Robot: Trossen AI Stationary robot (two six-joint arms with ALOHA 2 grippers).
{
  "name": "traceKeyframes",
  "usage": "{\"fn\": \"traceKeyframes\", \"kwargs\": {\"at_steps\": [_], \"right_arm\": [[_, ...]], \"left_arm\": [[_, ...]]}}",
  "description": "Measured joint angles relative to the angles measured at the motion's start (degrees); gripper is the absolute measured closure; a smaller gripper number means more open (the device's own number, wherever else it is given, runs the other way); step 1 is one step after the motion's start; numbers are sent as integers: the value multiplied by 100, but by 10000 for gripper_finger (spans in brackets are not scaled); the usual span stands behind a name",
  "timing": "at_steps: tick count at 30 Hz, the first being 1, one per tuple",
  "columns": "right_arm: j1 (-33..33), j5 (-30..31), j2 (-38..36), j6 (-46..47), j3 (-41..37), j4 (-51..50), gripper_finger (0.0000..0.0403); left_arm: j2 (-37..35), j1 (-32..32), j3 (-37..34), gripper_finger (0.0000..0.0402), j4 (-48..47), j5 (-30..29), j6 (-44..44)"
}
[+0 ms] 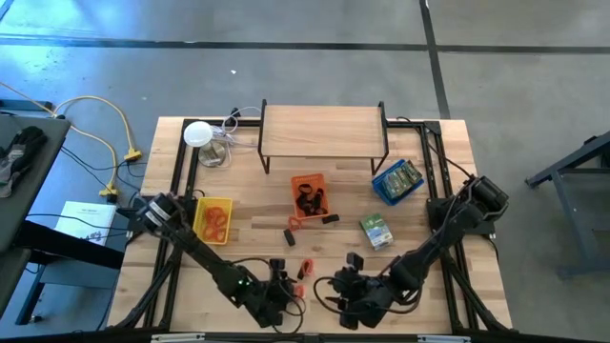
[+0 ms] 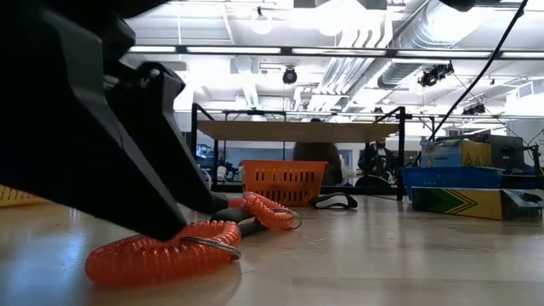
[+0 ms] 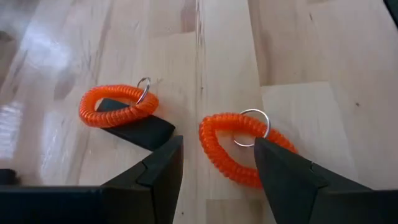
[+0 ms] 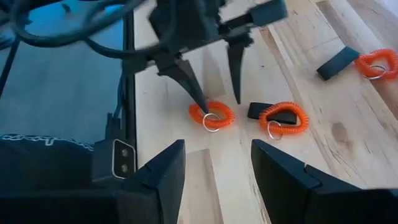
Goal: Pick & Place Office Desk Supplies
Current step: Put the orange spring key chain into the yellow bin
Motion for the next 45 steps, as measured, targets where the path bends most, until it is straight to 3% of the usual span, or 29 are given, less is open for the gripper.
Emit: {"fn": "traceKeyframes", "kwargs": {"at_steps": [14,18,24,28,31,34,41,45], "right_arm": [[40,-215,0,-109,0,81,231],[46,-318,0,-162,0,85,231],[172,-322,0,-397,0,75,231],[264,-568,0,-466,0,-29,231],[272,-1028,0,-465,-2,-256,231],[244,-1077,0,-787,-2,-247,231],[-24,-982,0,-1352,-2,-271,231],[-183,-480,-2,-1356,-2,-545,231]], "left_arm": [[22,514,25,226,-405,955,-381],[193,578,35,268,-383,1041,-367],[189,709,28,372,-422,1152,-295],[-60,755,9,388,-516,1264,-21],[-419,772,-21,390,-1185,1147,6],[-988,816,-13,392,-2121,1111,-331],[-2671,853,-2,393,-4335,1170,-2666],[-3523,851,-2,393,-5942,1165,-3671]]}}
